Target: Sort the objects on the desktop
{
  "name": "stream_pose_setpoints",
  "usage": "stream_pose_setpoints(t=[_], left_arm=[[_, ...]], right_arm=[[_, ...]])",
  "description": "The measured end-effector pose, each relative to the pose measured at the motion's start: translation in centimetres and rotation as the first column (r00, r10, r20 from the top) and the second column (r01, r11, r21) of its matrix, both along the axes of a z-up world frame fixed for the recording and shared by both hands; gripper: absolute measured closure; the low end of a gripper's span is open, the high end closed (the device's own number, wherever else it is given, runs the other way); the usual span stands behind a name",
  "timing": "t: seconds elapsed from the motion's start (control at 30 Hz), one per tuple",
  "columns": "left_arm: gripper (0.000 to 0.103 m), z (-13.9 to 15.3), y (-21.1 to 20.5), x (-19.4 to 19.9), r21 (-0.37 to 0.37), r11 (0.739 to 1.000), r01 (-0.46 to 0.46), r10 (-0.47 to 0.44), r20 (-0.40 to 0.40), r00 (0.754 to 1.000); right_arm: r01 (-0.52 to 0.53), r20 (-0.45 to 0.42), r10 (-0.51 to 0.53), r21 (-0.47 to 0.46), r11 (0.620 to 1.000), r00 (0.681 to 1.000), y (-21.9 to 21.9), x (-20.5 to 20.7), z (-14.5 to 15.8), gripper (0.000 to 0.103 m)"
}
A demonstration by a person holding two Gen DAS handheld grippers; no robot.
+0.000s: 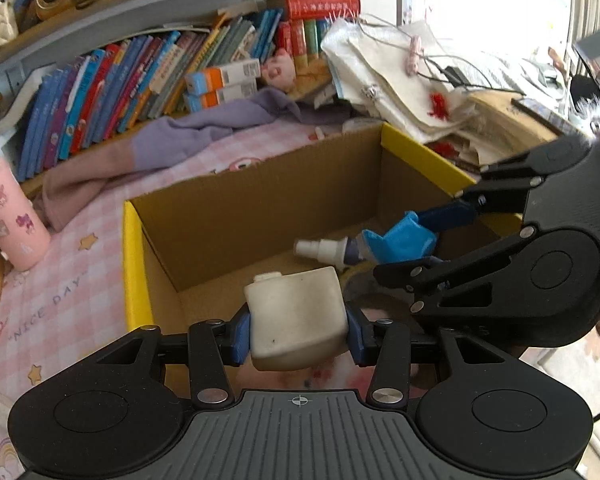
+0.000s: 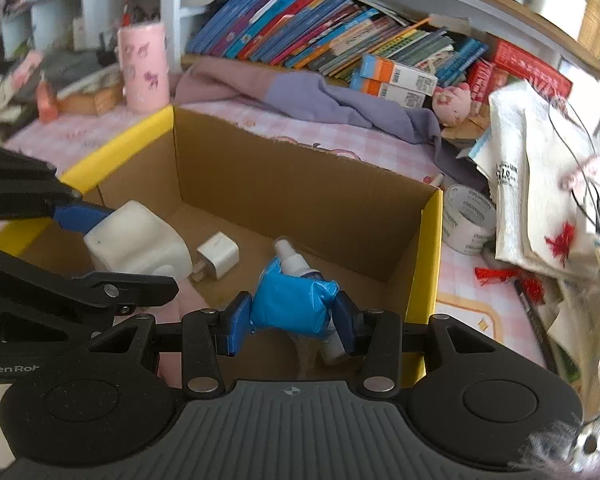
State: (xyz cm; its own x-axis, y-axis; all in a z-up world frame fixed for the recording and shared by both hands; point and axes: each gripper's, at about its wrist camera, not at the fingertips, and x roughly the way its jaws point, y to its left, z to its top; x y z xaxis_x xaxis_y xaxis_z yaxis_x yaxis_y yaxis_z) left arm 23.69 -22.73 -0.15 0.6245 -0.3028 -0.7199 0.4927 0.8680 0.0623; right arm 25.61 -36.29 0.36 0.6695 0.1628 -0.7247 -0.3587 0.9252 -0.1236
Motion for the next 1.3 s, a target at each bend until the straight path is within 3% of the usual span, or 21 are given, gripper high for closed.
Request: stream_pose_setpoints(t=[0.3, 0.67, 0.73, 0.83, 1.3], left_arm=[[0.055, -0.8, -0.1, -0.5, 0.008, 1.000, -0.007, 0.008, -0.010, 1.000], [0.053, -0.6, 0.2, -0.6, 0.010, 1.000, -0.021, 0.021, -0.003, 1.000], [0.052, -0.4, 0.2, -0.7, 0.014, 1.000, -0.019, 0.019, 0.009, 1.000], [0.029, 0.3, 0.6, -1.4, 0.025, 0.999, -0.035, 0.034, 0.069, 0.997], [0.019, 4.7, 3.8, -4.7, -0.134, 0.979, -0.154, 0.179, 0.204, 0.962]], right_arm=[[-0.084, 0.003, 0.085, -0.120, 0.989, 0.996, 1.0, -0.2, -0.8, 0.062], [-0.104, -0.006, 0.104, -0.132, 0.986, 0.995, 1.3, 0.1, -1.0, 0.060], [-0.100, 0.003, 0.101, -0.129, 0.987, 0.995, 1.3, 0.1, -1.0, 0.057], [-0.089, 0.025, 0.093, -0.122, 0.989, 0.995, 1.2, -0.2, -0.8, 0.052], [0.024, 0.144, -0.029, 0.038, 0.999, 0.989, 0.1, -3.5, 2.4, 0.038]])
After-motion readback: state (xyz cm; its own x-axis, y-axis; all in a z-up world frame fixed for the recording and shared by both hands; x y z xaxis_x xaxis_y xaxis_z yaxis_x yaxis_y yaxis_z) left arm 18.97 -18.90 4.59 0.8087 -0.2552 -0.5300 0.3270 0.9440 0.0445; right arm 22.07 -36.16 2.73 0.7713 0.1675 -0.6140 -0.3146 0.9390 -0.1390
